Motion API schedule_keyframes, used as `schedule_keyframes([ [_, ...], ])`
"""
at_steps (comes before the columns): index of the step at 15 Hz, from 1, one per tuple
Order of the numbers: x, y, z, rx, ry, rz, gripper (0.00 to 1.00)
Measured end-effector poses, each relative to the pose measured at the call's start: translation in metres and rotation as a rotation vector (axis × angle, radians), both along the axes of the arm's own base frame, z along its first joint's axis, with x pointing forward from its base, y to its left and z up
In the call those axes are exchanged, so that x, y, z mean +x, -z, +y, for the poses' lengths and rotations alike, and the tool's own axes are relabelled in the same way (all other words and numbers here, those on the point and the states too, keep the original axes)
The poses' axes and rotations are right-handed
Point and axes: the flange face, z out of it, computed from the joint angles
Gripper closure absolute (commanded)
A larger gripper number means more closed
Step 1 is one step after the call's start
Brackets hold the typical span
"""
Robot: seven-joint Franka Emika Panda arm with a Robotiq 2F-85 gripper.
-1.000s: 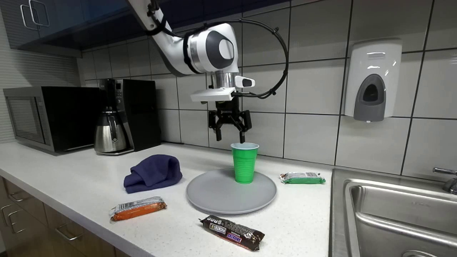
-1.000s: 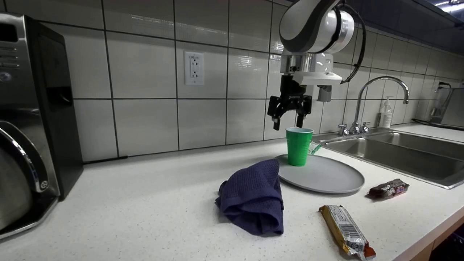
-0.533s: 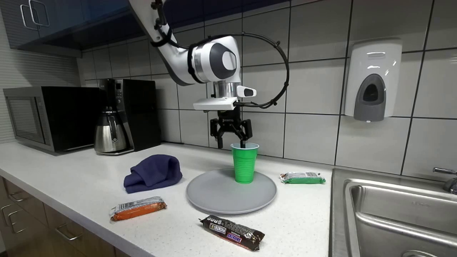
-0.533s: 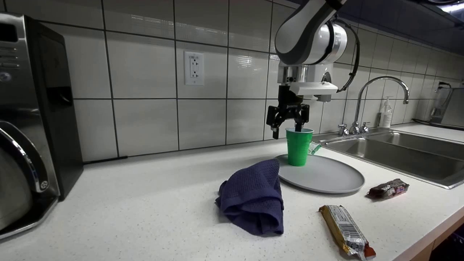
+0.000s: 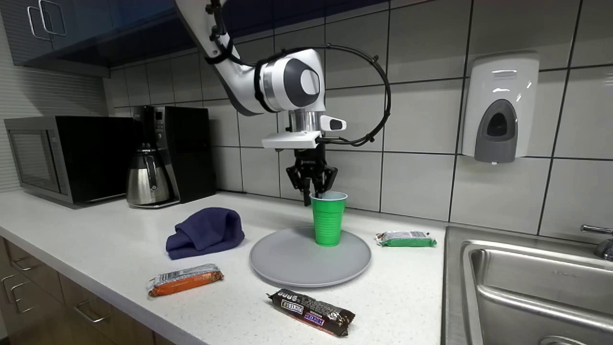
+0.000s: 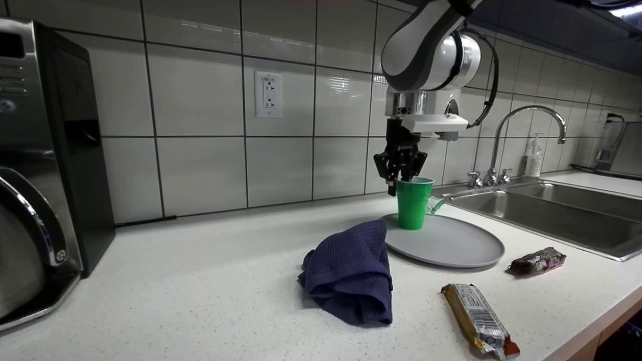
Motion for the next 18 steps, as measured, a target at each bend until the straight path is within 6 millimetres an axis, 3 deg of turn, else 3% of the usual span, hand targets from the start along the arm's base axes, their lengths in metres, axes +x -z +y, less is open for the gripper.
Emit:
schedule_keyframes([
  [12, 0.006, -0.009, -0.006, -0.009, 0.006, -0.003, 0.99],
  [18, 0.015, -0.030, 0.015, -0.026, -0.041, -0.025, 0.99],
])
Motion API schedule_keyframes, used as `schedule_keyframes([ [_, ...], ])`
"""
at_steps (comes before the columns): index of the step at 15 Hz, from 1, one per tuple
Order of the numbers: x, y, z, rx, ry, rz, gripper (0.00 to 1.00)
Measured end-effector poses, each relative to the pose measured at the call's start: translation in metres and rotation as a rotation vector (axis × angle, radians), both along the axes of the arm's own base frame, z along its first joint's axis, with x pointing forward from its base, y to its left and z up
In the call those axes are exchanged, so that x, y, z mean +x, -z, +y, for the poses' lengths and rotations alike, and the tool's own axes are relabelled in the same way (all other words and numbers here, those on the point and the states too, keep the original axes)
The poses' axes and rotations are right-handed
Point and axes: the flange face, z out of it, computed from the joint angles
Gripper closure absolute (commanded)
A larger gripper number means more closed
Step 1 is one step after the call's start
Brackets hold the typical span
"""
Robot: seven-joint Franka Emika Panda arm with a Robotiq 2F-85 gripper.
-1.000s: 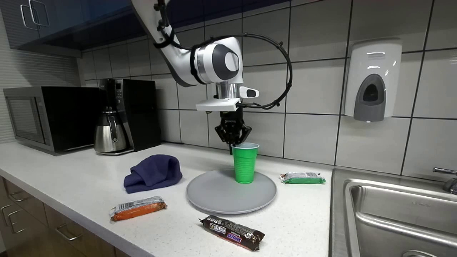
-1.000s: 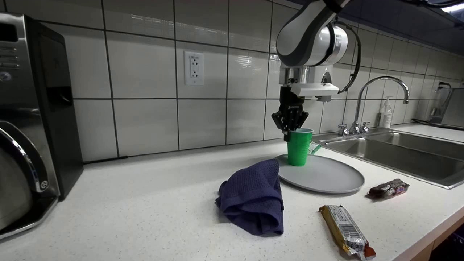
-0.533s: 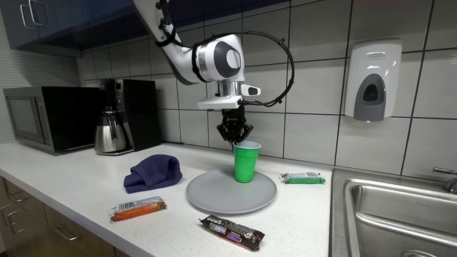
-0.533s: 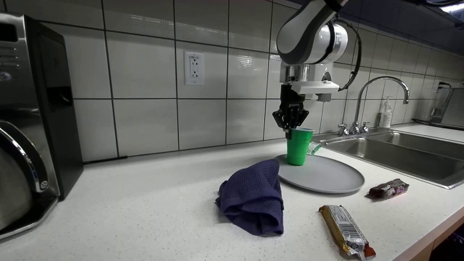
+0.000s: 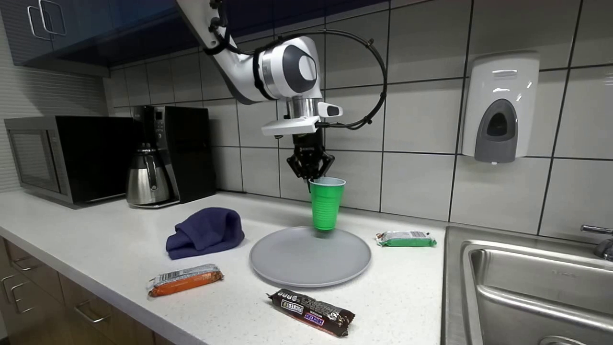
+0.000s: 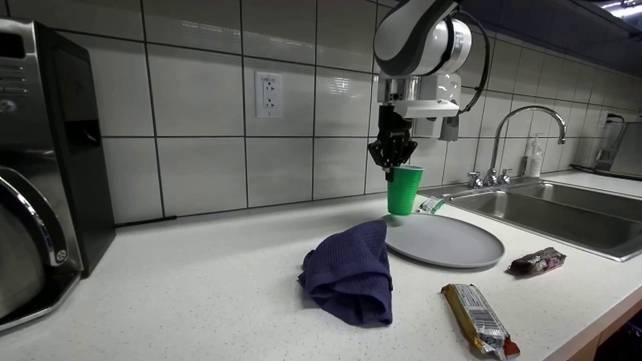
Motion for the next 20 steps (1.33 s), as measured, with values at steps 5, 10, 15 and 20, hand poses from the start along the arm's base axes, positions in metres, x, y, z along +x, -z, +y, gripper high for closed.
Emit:
schedule_keyframes([
  [5, 0.003, -0.008, 0.033, -0.014, -0.065, -0.014, 0.99],
  [10, 0.009, -0.012, 0.062, -0.017, -0.112, -0.025, 0.99],
  [15, 0.020, -0.003, 0.080, -0.030, -0.143, -0.031, 0.99],
  [20, 0.032, 0.017, 0.086, -0.049, -0.160, -0.021, 0.99],
])
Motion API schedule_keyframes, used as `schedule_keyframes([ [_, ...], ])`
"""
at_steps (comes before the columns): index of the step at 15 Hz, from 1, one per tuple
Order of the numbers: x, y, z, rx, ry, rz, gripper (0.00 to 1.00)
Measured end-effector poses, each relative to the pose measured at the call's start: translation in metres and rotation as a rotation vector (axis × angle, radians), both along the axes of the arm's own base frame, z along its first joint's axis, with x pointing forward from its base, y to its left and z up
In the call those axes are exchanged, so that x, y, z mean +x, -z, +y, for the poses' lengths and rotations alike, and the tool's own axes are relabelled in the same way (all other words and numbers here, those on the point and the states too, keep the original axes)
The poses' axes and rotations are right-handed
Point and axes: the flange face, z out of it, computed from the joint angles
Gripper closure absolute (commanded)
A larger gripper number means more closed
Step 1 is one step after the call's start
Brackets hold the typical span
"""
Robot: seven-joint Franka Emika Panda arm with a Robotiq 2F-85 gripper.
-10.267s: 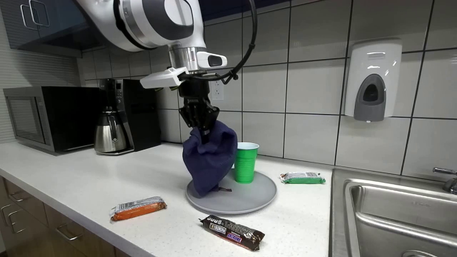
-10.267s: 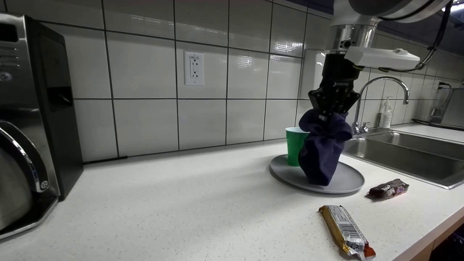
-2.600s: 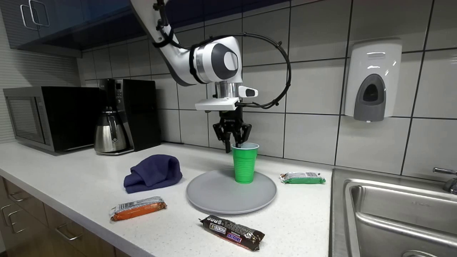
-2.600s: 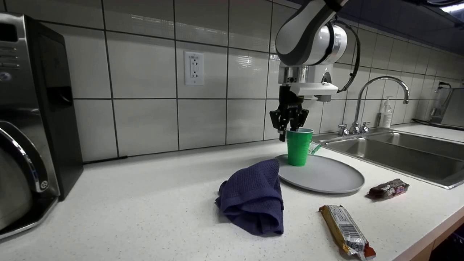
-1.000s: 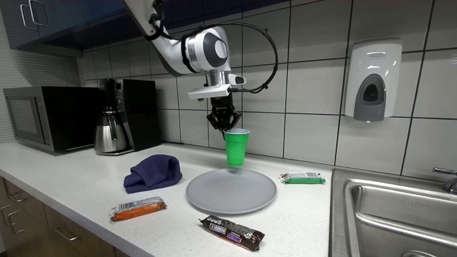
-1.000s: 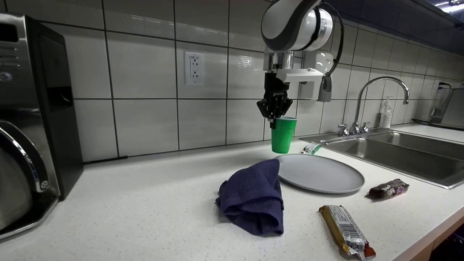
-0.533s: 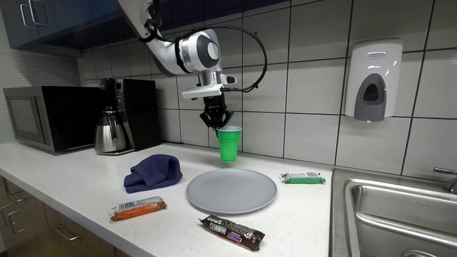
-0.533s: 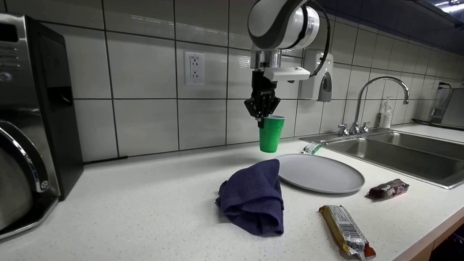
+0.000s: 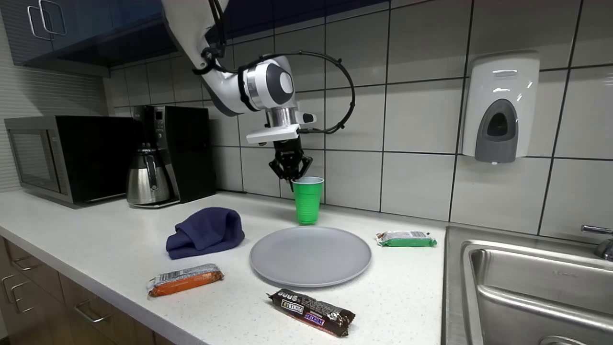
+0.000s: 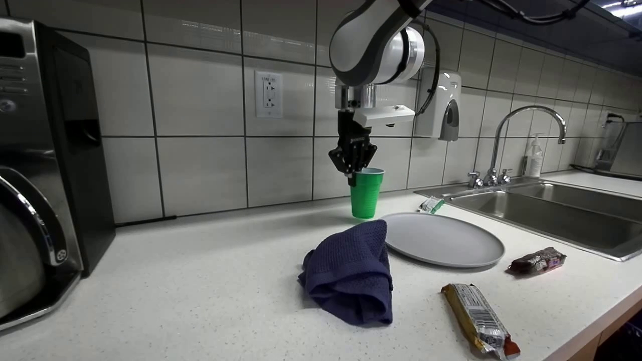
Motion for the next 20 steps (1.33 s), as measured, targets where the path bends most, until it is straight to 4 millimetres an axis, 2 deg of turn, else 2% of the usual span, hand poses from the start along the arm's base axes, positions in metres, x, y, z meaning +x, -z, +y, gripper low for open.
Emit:
schedule_keyframes([
  [8, 0.012, 0.011, 0.003, -0.001, -0.003, -0.003, 0.99],
  [9, 0.013, 0.012, 0.003, -0.002, -0.003, -0.004, 0.71],
  [11, 0.014, 0.013, 0.003, -0.006, -0.004, -0.002, 0.63],
  [19, 0.014, 0.014, 0.002, -0.028, -0.010, 0.019, 0.02],
  [20, 0.014, 0.014, 0.002, -0.028, -0.010, 0.019, 0.00],
])
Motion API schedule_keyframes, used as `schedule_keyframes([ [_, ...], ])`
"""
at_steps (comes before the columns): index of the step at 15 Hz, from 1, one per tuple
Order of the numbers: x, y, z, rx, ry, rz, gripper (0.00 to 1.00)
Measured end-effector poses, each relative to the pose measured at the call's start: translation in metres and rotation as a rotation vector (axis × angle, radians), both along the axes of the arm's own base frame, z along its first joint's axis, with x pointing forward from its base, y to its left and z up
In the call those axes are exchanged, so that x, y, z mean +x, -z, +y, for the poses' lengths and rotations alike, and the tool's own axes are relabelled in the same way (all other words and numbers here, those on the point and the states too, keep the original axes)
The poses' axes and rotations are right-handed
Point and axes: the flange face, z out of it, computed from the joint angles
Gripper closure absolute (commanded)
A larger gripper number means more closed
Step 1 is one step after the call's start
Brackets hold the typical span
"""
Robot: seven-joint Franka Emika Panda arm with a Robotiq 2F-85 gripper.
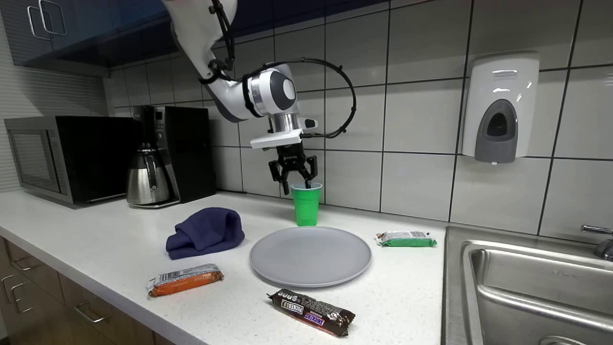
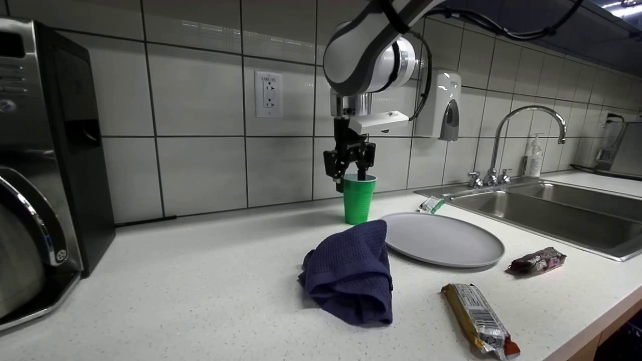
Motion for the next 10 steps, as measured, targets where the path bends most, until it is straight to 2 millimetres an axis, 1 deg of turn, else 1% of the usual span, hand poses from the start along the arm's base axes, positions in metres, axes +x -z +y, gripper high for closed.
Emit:
schedule_keyframes([
  [5, 0.001, -0.010, 0.002, 0.007, -0.002, -0.013, 0.00],
  [10, 0.000, -0.033, 0.003, 0.047, 0.015, -0.036, 0.00],
])
